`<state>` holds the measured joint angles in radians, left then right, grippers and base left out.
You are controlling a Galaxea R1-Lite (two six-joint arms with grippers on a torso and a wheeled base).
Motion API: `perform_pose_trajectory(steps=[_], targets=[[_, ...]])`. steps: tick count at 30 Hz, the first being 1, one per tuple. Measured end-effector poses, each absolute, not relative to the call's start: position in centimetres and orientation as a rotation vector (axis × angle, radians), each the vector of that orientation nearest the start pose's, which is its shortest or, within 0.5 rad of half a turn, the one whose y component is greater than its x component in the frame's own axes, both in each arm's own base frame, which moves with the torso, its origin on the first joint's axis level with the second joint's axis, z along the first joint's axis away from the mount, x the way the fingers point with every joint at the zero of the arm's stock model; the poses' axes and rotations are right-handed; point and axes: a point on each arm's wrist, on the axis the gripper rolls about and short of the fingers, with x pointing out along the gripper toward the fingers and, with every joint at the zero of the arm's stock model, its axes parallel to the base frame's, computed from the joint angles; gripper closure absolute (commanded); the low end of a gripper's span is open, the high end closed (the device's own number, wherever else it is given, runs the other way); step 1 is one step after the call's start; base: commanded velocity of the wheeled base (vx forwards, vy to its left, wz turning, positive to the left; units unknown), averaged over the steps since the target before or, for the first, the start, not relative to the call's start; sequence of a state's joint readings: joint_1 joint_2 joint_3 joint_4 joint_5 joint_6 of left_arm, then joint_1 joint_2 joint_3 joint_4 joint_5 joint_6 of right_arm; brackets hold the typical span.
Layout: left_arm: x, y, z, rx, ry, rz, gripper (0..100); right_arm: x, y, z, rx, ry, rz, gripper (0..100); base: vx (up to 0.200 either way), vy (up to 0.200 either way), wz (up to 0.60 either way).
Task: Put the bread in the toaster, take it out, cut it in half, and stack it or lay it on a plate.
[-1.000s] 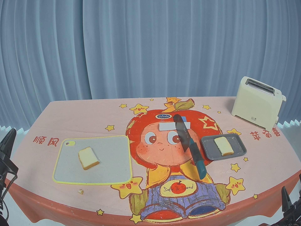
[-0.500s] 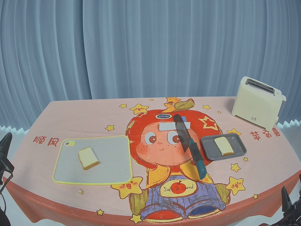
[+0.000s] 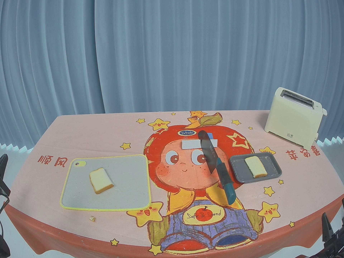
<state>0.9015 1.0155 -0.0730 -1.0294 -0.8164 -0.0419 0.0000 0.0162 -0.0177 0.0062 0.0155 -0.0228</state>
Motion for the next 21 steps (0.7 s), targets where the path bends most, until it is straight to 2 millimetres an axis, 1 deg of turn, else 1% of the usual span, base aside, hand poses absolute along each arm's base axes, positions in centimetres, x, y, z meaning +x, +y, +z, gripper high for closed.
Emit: perform_pose_trajectory(steps=[10, 13, 17, 21], targets=[[7.8, 8.8, 17.6, 0.175, -0.146, 0.144, 100, -2.3, 0.0, 8.0, -0.023, 0.005, 0.015, 0, 0.000, 0.000, 0.00], [7.9, 9.1, 17.1, 0.173, -0.142, 0.149, 100, -2.3, 0.0, 8.0, -0.023, 0.005, 0.015, 0, 0.000, 0.000, 0.00], [8.2, 9.6, 16.2, 0.128, -0.104, 0.155, 100, -2.3, 0.0, 8.0, -0.023, 0.005, 0.015, 0, 0.000, 0.000, 0.00], [8.3, 9.8, 15.9, 0.116, -0.088, 0.157, 100, -2.3, 0.0, 8.0, -0.023, 0.005, 0.015, 0, 0.000, 0.000, 0.00]])
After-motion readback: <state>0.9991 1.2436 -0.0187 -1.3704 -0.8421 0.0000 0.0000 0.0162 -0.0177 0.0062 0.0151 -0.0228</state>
